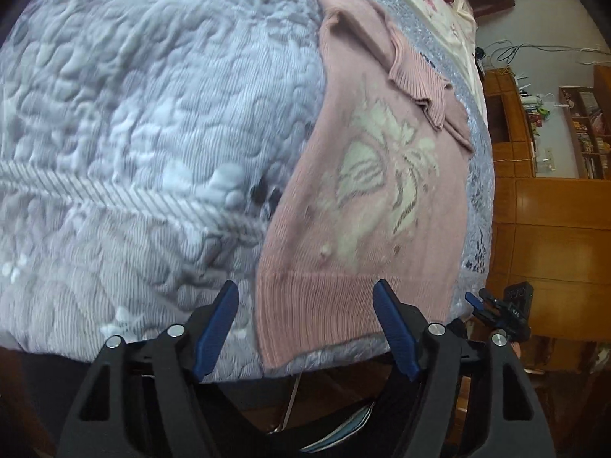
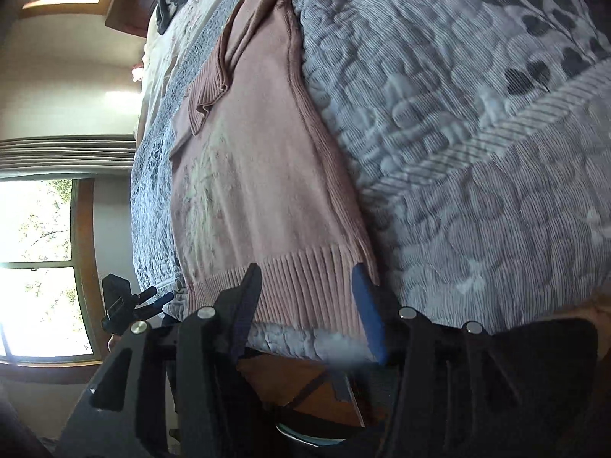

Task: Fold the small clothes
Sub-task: 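Move both open tools to the side edge of the folded sweater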

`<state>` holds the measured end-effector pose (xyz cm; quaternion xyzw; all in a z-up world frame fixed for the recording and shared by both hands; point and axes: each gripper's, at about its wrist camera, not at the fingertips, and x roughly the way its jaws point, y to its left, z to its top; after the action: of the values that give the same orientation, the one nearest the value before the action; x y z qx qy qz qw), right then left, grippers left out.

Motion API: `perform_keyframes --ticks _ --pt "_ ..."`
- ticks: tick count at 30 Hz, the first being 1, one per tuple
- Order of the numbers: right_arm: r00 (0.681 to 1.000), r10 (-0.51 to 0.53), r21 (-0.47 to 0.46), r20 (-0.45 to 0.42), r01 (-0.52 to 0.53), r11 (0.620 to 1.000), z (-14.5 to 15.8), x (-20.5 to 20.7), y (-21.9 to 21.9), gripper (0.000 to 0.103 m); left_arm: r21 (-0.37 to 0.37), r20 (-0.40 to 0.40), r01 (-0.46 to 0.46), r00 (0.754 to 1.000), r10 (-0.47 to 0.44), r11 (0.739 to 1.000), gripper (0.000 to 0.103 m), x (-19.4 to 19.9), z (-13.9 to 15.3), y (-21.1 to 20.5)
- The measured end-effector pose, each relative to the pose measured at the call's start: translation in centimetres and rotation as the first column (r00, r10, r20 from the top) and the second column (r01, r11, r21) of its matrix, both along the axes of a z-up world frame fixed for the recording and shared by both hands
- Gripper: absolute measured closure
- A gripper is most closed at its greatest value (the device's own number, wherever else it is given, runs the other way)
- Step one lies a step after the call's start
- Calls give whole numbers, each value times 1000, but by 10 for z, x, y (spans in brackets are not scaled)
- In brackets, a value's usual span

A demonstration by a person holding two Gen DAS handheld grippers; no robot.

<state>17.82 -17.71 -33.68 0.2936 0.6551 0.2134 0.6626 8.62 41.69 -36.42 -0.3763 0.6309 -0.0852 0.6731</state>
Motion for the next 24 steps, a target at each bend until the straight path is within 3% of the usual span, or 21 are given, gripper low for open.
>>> perform_keyframes --ticks 7,13,19,20,24 --pt "999 -22 -30 -46 21 999 -21 -23 -14 51 -100 -60 -26 998 20 995 30 -16 -23 -4" --pt "998 -19 -40 -63 16 999 -32 -26 -8 51 -56 -133 23 991 -30 998 30 -3 -40 -16" --pt "996 -13 -67 -86 7 998 -40 -22 4 50 -42 -150 -16 989 10 999 32 -6 -51 -12" --pt "996 -17 -65 -91 11 998 -41 -22 4 50 -33 -151 -14 988 9 999 34 -5 -50 -13" --pt "994 -28 -50 -106 23 998 -43 -19 7 49 -62 -171 11 985 -22 998 67 -8 -58 -21"
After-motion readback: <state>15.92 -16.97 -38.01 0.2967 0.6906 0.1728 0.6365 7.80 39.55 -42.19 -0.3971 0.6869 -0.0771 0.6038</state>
